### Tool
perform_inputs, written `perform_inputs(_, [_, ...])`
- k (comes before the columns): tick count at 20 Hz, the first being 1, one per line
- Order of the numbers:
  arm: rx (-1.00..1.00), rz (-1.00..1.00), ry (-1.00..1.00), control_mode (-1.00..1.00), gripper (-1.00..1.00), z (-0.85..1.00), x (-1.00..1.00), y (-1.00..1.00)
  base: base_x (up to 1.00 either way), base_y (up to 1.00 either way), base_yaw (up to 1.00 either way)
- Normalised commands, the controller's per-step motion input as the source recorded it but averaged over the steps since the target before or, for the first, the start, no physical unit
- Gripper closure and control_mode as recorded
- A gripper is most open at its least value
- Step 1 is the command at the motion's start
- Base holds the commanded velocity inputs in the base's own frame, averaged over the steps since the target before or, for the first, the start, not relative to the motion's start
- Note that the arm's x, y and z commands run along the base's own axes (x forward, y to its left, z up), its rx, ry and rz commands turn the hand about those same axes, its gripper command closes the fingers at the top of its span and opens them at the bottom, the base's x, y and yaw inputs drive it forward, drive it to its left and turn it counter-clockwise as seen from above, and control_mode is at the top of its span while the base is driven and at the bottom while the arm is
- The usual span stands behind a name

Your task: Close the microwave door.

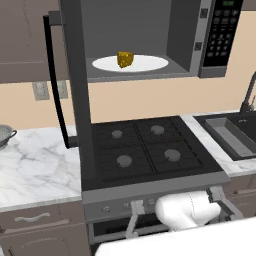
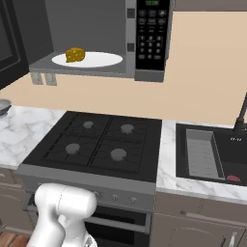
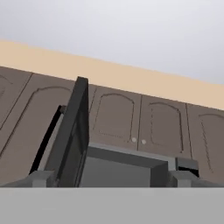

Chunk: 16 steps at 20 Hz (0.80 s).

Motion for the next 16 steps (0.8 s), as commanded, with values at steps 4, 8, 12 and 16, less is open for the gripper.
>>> perform_inputs(4, [-0.01,-0.14,-0.02,-1.0,-1.0,0.0,-0.03,0.29,0.0,0.0,0.0])
perform_inputs(8, [-0.05,-0.27,0.0,-1.0,-1.0,-0.03,0.51,0.61,0.0,0.0,0.0])
perform_inputs(12, [-0.02,-0.21,0.06,-1.0,-1.0,-0.06,0.32,0.29,0.0,0.0,0.0])
perform_inputs(16, [0.0,-0.23,0.1,-1.0,-1.0,-0.12,0.47,0.18,0.0,0.0,0.0])
